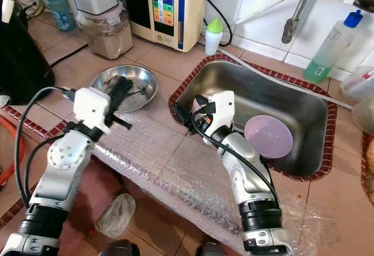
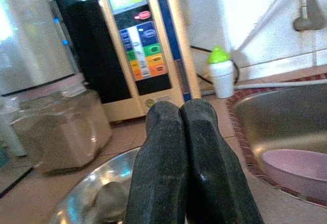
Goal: Kitchen organization
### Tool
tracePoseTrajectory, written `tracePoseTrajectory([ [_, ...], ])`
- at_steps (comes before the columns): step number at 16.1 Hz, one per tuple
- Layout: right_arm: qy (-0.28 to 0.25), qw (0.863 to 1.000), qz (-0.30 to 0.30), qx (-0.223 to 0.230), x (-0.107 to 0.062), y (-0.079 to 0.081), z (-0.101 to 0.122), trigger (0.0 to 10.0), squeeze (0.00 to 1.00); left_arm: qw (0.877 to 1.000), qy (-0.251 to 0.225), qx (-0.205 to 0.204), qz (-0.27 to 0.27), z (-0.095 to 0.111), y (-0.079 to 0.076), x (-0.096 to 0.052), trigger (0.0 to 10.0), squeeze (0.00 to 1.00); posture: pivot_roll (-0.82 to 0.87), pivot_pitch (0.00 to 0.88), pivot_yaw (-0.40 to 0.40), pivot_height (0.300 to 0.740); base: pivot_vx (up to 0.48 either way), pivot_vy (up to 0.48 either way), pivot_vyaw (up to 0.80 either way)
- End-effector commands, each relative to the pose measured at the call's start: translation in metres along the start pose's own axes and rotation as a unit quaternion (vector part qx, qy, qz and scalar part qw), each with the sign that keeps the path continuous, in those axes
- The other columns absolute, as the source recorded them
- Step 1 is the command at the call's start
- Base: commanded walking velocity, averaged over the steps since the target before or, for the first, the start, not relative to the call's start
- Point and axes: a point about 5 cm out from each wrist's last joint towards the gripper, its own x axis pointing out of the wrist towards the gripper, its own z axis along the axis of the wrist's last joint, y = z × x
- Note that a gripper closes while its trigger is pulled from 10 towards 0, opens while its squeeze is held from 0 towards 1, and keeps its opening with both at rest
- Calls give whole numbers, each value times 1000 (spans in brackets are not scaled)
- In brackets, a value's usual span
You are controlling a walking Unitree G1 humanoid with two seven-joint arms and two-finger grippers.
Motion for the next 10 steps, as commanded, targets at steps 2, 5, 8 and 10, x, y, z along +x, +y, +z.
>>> tracePoseTrajectory([
  [2,-1,1000,-10,0,-2,-2,-1,10000,0,999,1,19,47,1,7,-6,863,63,27,7,-20,740,0,0,0],
  [5,1,1000,-15,-1,-3,-4,-2,10000,0,998,-5,-3,60,1,7,-15,0,1000,25,12,-20,740,0,0,0],
  [8,5,1000,-11,-2,-1,-2,-4,10000,0,997,-6,8,72,3,10,-14,0,678,36,12,-26,740,0,0,0],
  [10,4,1000,-11,-2,1,-2,-4,10000,0,996,-6,17,88,3,16,-15,0,0,38,12,-27,740,0,0,0],
])
